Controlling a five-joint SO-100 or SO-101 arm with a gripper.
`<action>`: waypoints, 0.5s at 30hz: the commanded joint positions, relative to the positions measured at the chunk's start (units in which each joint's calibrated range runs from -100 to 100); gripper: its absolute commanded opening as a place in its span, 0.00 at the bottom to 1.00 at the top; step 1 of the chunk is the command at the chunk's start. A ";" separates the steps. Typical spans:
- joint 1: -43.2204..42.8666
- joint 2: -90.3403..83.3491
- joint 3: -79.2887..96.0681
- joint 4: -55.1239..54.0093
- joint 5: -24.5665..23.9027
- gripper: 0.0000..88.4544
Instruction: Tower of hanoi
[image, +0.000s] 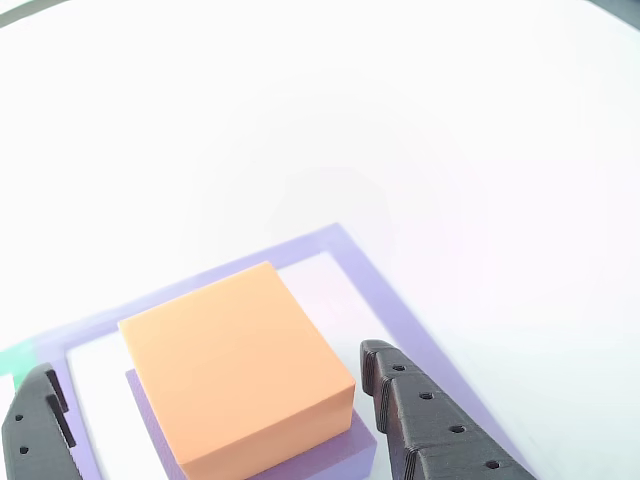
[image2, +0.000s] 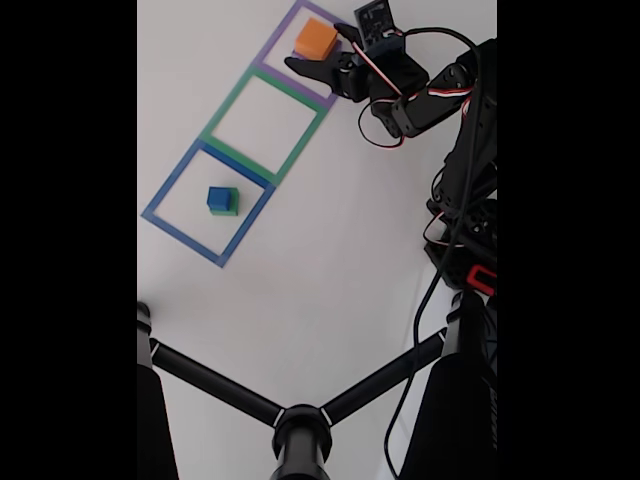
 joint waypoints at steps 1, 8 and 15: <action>-0.33 -0.35 -1.70 -1.74 0.00 0.34; -0.43 -0.27 -1.70 -1.74 0.00 0.27; -0.43 -0.27 -1.70 -1.74 0.00 0.22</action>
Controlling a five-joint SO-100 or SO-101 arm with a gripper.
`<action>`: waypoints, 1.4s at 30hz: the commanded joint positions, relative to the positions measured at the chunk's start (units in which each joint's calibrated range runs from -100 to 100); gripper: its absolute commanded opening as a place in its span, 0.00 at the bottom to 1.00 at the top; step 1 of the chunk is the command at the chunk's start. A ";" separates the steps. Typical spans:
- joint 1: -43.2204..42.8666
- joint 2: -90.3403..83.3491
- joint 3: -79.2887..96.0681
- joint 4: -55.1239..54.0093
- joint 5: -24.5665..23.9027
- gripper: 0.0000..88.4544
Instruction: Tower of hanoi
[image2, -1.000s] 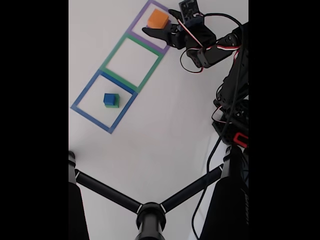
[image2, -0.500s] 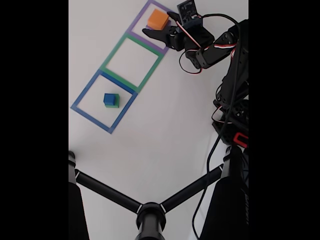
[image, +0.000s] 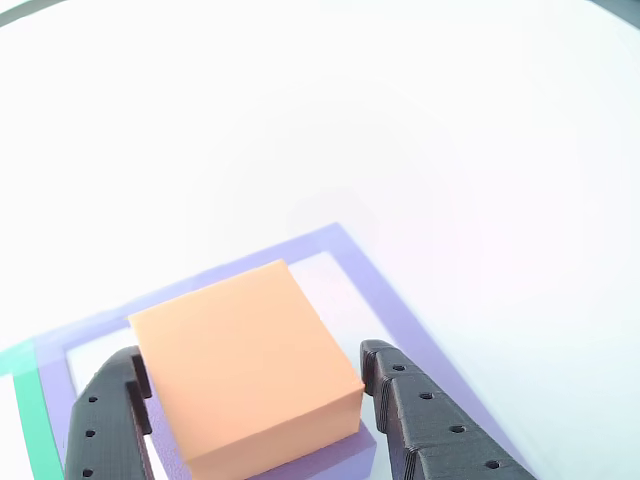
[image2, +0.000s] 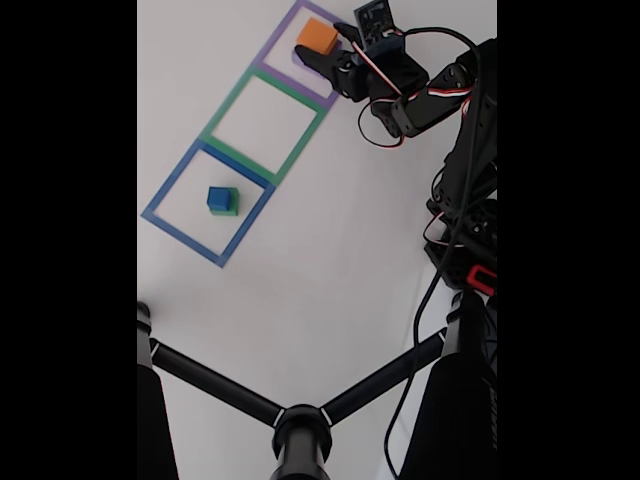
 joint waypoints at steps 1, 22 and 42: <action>-0.43 -0.27 -1.61 -1.74 0.00 0.21; -2.06 -10.12 -1.15 8.55 0.00 0.18; -8.96 -47.75 -42.34 102.55 0.00 0.18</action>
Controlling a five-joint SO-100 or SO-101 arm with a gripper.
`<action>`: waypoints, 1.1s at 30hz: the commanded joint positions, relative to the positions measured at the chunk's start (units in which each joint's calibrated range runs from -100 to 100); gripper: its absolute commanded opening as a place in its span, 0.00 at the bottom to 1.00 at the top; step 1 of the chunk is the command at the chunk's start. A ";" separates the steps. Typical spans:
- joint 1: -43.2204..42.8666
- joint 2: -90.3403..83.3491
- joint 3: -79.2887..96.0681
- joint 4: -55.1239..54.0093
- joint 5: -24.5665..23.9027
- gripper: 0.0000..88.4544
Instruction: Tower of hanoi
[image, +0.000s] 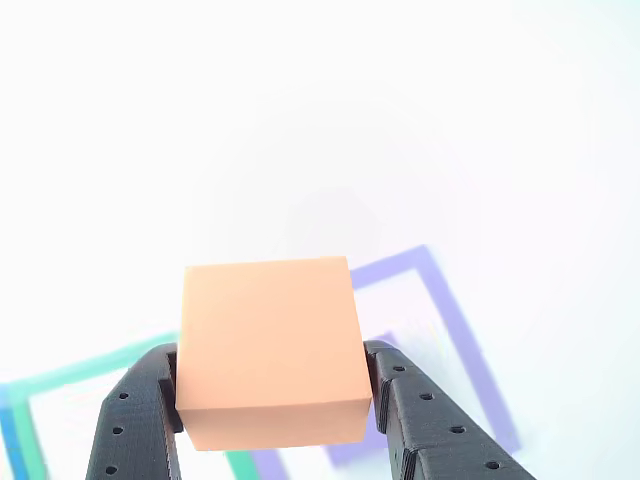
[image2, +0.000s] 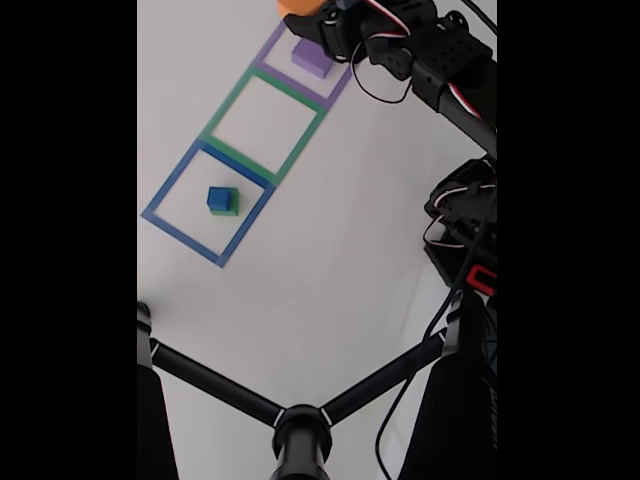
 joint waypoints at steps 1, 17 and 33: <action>-3.71 -3.43 -21.45 25.55 0.59 0.18; -15.41 -3.91 -51.81 57.93 0.59 0.18; -17.42 -7.46 -29.27 42.71 0.59 0.18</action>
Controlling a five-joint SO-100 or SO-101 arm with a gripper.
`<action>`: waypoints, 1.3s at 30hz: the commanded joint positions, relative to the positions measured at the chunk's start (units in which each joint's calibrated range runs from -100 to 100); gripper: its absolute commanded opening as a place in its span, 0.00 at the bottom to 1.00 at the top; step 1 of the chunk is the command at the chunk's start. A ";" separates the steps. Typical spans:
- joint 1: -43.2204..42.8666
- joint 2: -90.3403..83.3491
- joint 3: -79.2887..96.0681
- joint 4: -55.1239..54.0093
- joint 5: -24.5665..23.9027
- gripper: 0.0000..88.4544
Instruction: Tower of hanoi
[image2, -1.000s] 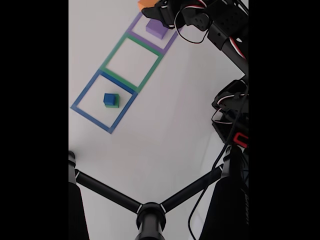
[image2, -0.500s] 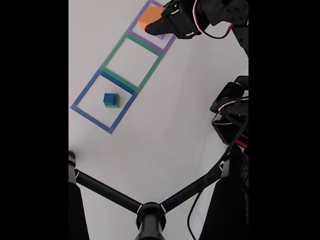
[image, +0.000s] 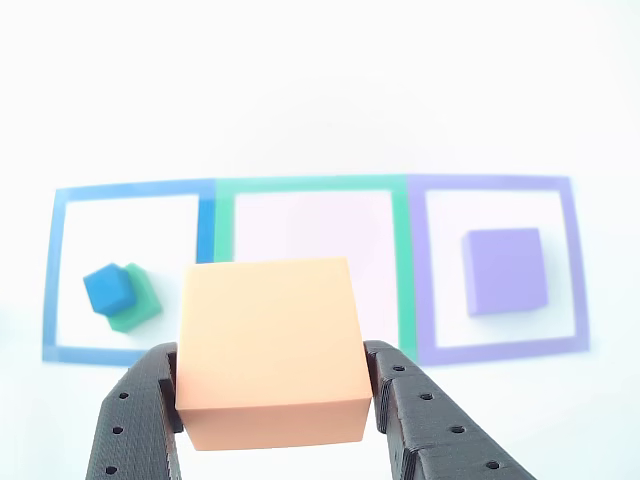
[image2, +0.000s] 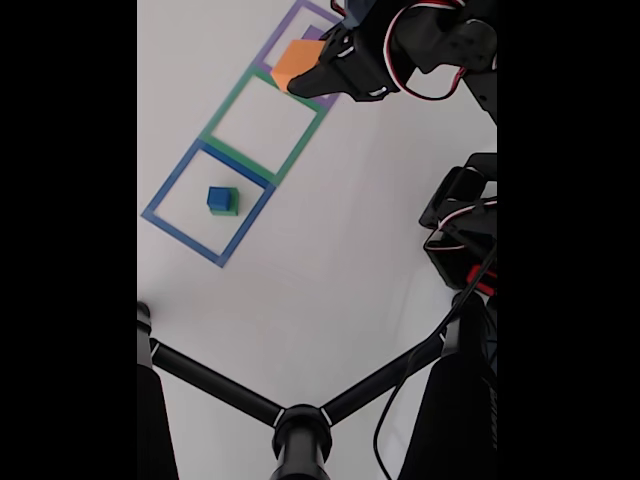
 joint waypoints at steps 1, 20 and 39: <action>0.78 -3.47 11.95 -11.40 0.59 0.18; 0.78 7.19 63.32 -79.34 0.59 0.18; 0.69 33.27 74.68 -127.27 0.59 0.18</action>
